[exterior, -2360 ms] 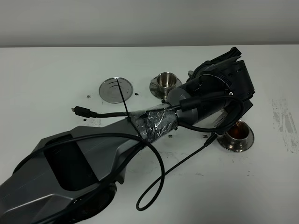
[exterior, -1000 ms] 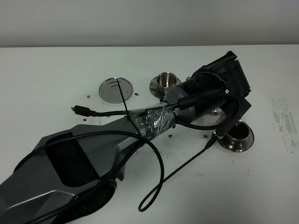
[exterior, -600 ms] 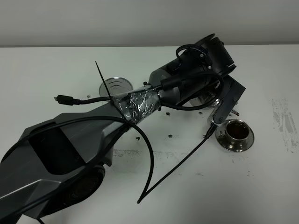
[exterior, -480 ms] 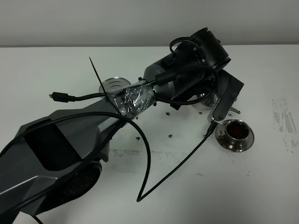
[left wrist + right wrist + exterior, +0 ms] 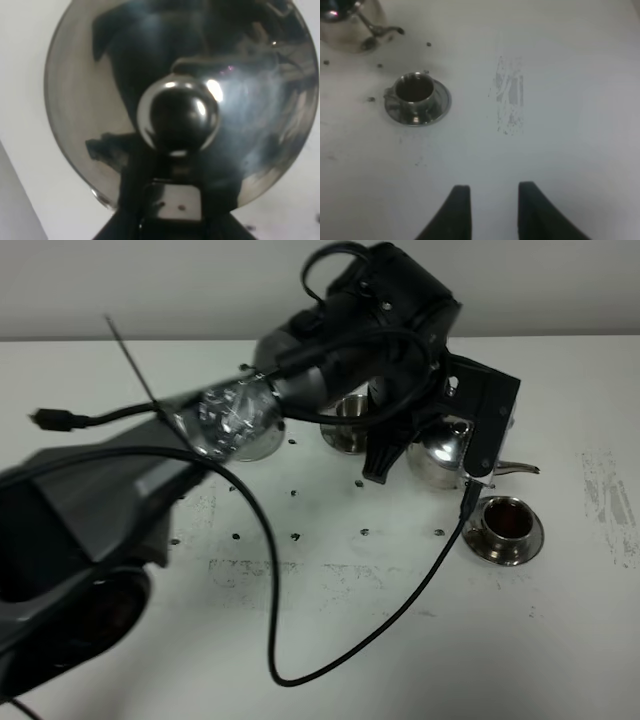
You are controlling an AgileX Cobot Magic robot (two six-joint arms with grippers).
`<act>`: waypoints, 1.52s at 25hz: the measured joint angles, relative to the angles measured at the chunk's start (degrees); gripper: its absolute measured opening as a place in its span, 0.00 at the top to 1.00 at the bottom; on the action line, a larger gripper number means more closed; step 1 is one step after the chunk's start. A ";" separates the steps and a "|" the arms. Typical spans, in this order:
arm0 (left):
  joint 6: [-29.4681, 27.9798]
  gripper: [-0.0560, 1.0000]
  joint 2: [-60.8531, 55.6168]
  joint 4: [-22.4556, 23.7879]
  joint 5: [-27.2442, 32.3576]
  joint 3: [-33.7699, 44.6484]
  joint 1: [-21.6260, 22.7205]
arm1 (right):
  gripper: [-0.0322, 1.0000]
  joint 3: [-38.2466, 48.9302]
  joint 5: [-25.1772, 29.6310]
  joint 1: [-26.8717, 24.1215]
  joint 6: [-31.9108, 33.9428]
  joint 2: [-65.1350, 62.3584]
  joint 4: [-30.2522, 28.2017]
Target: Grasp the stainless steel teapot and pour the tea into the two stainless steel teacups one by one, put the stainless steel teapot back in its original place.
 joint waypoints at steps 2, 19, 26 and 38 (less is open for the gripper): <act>-2.11 0.77 -4.26 -1.13 -1.56 5.92 0.44 | 0.75 0.00 0.00 0.00 0.00 0.00 0.00; -15.36 0.77 -15.36 -12.81 -16.87 35.04 3.64 | 0.75 0.00 0.00 0.00 0.00 0.00 0.00; -16.13 0.77 -15.09 -15.09 -20.75 39.74 3.76 | 0.75 0.00 0.00 0.00 0.00 0.00 0.00; -16.49 0.77 -11.95 -15.42 -22.42 40.14 3.76 | 0.75 0.00 0.00 0.00 0.00 0.00 0.00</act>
